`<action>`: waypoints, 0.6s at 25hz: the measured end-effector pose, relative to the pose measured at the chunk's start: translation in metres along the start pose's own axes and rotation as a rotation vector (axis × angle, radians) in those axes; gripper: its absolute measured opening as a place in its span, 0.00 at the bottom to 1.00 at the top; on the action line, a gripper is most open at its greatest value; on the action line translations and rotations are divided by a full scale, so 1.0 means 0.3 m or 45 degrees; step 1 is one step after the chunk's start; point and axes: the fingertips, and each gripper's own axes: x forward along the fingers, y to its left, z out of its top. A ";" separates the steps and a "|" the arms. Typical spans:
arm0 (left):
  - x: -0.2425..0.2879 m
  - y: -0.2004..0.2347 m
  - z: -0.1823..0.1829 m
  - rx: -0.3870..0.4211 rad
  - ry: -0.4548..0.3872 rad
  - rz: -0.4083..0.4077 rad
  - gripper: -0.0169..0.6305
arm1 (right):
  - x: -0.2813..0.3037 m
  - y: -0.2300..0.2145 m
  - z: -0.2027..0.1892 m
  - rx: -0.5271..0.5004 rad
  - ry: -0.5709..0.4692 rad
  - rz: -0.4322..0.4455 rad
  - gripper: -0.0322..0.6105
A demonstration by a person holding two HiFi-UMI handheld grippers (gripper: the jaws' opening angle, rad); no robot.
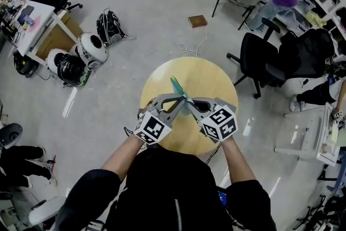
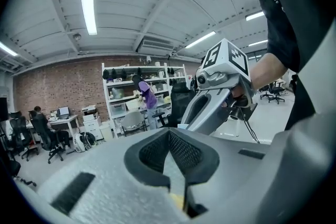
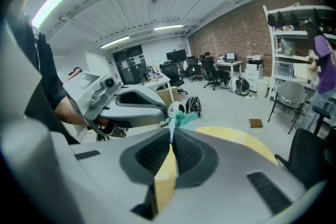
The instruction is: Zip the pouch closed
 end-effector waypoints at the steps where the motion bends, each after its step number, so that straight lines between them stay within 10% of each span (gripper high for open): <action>1: -0.002 -0.001 -0.002 -0.005 -0.002 -0.002 0.03 | 0.002 0.004 -0.001 0.002 0.001 0.004 0.07; 15: -0.012 0.041 -0.025 -0.095 -0.026 0.040 0.03 | -0.001 0.030 0.007 -0.028 0.001 0.002 0.06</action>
